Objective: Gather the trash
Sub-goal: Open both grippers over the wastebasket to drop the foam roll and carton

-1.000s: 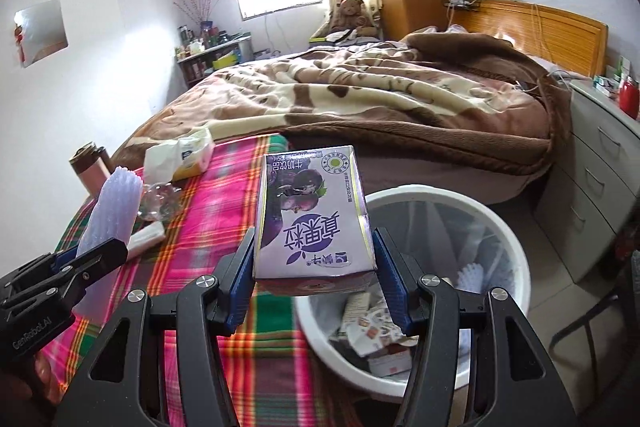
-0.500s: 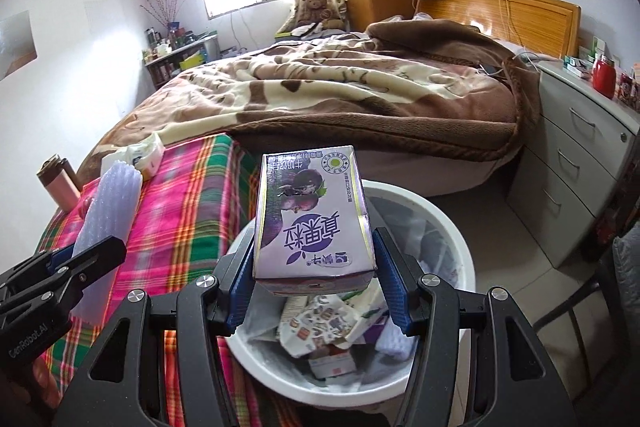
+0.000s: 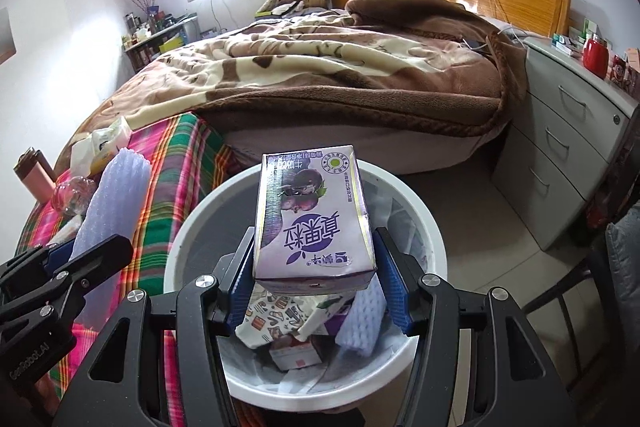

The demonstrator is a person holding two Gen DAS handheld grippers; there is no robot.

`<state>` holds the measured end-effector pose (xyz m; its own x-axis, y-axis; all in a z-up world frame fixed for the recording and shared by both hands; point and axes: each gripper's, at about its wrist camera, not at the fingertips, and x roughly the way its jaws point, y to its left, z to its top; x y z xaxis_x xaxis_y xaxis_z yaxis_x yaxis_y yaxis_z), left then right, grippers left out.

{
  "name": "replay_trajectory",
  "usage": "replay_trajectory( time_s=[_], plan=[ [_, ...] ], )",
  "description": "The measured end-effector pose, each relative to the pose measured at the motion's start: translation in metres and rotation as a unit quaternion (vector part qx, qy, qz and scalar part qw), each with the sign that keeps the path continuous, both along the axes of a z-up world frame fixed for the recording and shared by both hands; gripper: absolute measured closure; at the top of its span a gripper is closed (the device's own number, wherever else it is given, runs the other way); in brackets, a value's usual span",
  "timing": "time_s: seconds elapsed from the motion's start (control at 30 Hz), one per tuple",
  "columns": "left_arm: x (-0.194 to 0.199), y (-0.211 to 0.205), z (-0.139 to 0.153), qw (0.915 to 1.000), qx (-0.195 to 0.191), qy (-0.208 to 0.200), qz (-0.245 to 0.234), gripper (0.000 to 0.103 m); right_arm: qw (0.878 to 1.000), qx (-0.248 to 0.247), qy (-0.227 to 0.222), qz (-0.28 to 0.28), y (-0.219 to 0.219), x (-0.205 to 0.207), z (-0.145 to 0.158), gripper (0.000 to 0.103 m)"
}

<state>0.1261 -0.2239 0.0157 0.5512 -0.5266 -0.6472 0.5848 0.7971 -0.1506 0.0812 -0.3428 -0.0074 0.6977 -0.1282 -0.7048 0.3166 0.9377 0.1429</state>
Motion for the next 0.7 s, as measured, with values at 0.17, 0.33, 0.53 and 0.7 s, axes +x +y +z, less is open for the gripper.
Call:
replay_trajectory(
  time_s=[0.17,0.33,0.53,0.7],
  plan=[
    [0.005,-0.005,-0.007,0.9998,0.004,0.017,-0.001,0.065,1.000,-0.005,0.010,-0.006,-0.004,0.000,-0.004,0.045],
    [0.004,-0.004,-0.008,0.9998,0.000,0.021,-0.007,0.047,1.000,-0.008,0.017,-0.004,-0.004,0.001,-0.006,0.045],
    [0.003,-0.001,-0.005,0.9998,-0.003,0.020,-0.005,0.041,1.000,-0.016,0.021,-0.002,0.000,0.002,-0.006,0.043],
    [0.001,0.008,-0.002,0.9998,-0.010,0.018,0.000,0.039,1.000,-0.020,0.014,-0.003,0.000,-0.001,-0.001,0.037]
  ],
)
